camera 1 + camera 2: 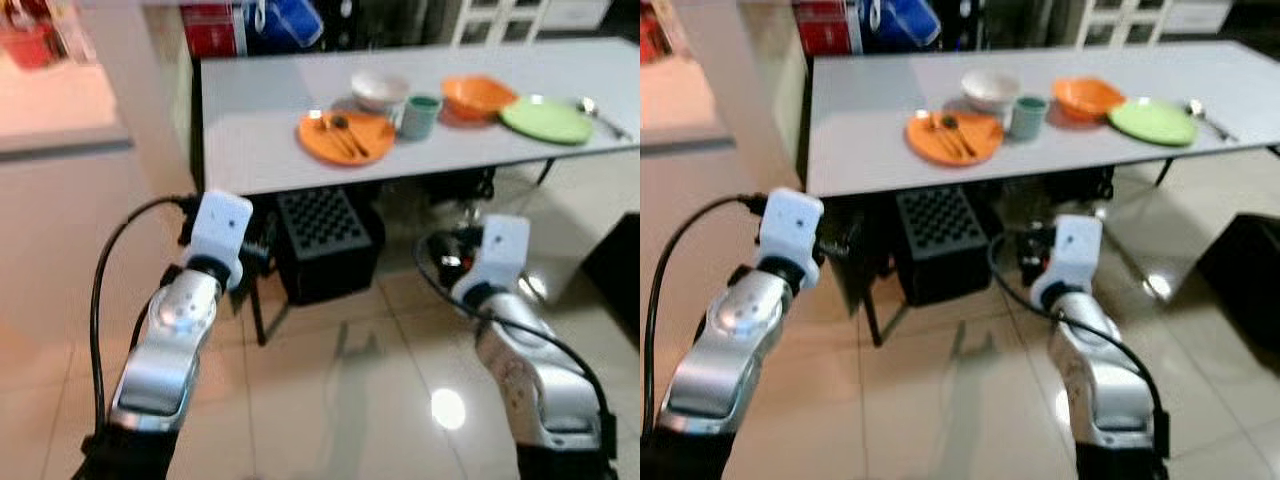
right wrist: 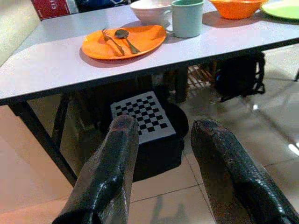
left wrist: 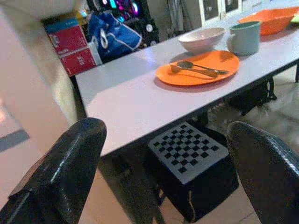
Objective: Setting the table
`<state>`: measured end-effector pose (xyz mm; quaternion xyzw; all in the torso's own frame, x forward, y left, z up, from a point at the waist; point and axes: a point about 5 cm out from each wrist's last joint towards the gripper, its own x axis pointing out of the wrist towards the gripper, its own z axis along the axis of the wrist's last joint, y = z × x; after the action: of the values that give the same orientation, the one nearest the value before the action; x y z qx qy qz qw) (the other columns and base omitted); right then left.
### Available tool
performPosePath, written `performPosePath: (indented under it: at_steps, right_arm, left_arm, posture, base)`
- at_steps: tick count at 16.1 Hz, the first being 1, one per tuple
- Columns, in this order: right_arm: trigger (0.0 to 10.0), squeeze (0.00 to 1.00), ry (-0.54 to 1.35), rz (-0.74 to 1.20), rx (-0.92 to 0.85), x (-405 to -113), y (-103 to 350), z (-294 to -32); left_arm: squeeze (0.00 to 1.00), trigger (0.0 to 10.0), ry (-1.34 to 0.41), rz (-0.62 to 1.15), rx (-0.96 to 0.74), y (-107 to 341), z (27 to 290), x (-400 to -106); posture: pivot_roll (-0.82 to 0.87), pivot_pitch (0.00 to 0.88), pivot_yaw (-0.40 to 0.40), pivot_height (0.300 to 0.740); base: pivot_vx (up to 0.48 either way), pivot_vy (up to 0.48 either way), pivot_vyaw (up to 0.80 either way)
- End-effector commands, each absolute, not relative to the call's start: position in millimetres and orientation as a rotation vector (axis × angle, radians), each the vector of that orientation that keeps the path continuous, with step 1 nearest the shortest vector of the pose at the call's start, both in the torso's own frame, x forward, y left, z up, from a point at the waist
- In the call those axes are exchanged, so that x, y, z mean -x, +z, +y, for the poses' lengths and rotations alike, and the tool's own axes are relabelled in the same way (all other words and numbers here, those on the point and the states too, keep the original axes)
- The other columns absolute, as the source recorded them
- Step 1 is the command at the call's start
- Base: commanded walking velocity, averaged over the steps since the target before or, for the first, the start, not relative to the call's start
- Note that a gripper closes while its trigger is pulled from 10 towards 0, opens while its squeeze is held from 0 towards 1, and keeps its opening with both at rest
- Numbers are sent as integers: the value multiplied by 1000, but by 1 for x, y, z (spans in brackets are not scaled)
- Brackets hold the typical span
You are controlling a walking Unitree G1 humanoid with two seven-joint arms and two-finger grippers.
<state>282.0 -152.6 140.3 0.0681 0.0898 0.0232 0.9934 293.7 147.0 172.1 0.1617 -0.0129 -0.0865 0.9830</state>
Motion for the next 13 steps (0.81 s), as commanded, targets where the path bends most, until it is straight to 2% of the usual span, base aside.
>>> performPosePath:
  at_steps: [1,13]
  right_arm:
    - [10000,0,65,161,-138,-284,145,-147]
    - [10000,0,67,158,-143,-286,146,-146]
  left_arm:
    - [0,10000,-157,-12,-336,170,153,-294]
    - [0,10000,-148,-27,-342,174,155,-297]
  posture:
    - [-4,0,-19,740]
    - [-1,0,-15,740]
  base:
    - [0,364,0]
    - [0,363,0]
